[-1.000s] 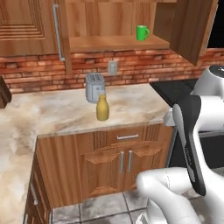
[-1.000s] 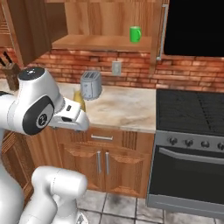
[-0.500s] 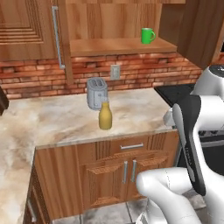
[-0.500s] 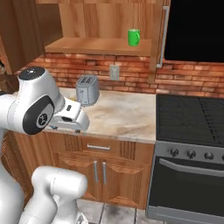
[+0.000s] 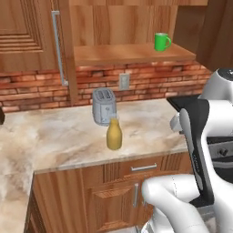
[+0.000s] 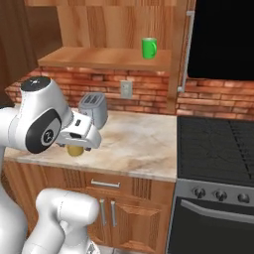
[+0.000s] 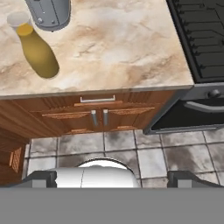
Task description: There is a tray on the dining counter. Grab the cup, mug, and pitcher and place them on the tray. The pitcher may be placed next to the tray if it cannot fit the tray.
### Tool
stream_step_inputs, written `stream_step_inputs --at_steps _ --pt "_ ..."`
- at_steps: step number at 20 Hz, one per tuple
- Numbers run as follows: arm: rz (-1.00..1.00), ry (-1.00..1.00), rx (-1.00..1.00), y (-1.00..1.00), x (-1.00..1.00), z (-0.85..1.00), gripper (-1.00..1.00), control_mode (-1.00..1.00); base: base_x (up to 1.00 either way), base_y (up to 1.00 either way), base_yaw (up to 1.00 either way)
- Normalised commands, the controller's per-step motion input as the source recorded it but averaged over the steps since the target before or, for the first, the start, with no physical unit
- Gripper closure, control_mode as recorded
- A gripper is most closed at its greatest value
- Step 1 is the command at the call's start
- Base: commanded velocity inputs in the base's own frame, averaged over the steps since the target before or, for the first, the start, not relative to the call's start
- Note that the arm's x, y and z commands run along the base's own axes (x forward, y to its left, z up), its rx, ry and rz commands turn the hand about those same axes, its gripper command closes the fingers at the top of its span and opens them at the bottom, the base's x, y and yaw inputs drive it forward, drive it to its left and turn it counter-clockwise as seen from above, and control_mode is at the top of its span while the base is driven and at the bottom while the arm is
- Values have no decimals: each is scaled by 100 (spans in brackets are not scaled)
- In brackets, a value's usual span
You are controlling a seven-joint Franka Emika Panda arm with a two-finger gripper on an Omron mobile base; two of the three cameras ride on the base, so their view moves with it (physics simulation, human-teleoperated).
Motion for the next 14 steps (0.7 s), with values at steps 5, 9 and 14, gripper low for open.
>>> stream_step_inputs --at_steps 5,9,14 --pt "0 0 0 0 0 0 -100 100 52 0 0" --pt "0 0 0 0 0 0 -100 100 37 -2 0" --pt "0 0 0 0 0 0 -100 100 39 -1 0"
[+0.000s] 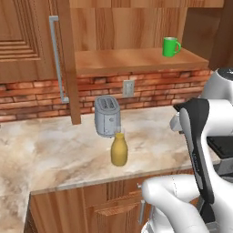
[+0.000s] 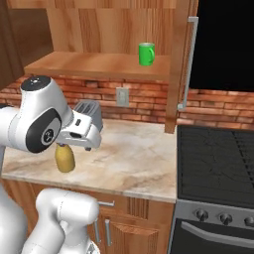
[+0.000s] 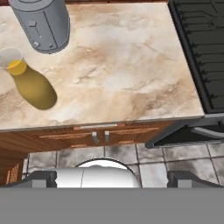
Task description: There is a tray on the dining counter. Grab the cup, mug, and pitcher and place them on the tray. The pitcher may be placed next to the tray if it cannot fit the tray.
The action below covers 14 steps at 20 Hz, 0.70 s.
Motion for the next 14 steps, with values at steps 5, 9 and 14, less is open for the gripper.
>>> stream_step_inputs --at_steps 5,9,14 --pt "0 0 0 0 0 0 -100 100 45 0 0" --pt "0 0 0 0 0 0 -100 100 28 -7 0" --pt "0 0 0 0 0 0 -100 100 19 -15 0"
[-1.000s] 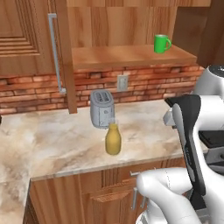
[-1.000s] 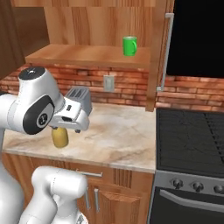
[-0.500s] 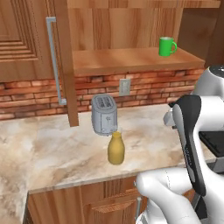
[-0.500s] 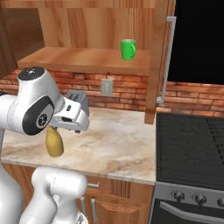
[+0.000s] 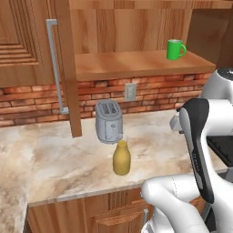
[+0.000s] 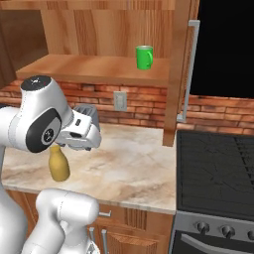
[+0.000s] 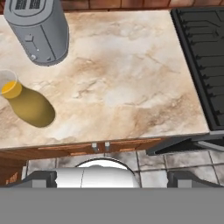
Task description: There is a tray on the dining counter. Grab the cup, mug, and pitcher and place them on the tray. The pitcher may be placed next to the tray if it cannot fit the tray.
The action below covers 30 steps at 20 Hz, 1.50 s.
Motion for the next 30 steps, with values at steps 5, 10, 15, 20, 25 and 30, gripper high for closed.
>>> stream_step_inputs --at_steps 5,10,15,20,25,30 --pt "0 0 0 0 0 0 -100 100 17 -17 -1" --pt "-1 0 0 -2 3 0 -100 -100 13 -7 -2" --pt "-2 -3 0 -10 5 14 -100 -100 0 0 0" --pt "-1 -11 0 -7 0 31 -100 -100 0 0 0" --pt "0 -16 0 -6 0 28 -100 -100 0 0 0" --pt "0 -20 0 -6 0 24 -100 -100 0 0 0"
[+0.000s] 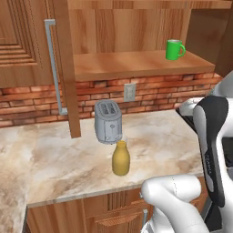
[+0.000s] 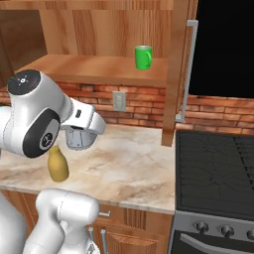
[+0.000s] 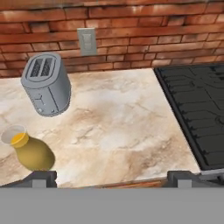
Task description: There is a tray on the dining counter. Grab the cup, mug, and pitcher and place them on the tray. The pitcher may be placed next to the tray if it cannot fit the tray.
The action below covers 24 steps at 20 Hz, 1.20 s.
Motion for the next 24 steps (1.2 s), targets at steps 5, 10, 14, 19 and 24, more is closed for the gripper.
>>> stream_step_inputs --at_steps 5,10,14,19,24 --pt "0 -19 0 -2 0 28 -100 -100 0 0 0" --pt "0 -9 0 -4 0 12 -100 -100 0 0 0" --pt "0 -9 0 -1 0 21 -100 -100 0 0 0" --pt "0 -4 0 -4 0 29 -100 -100 0 0 0" --pt "0 -3 0 -10 0 35 -100 -100 0 0 0"
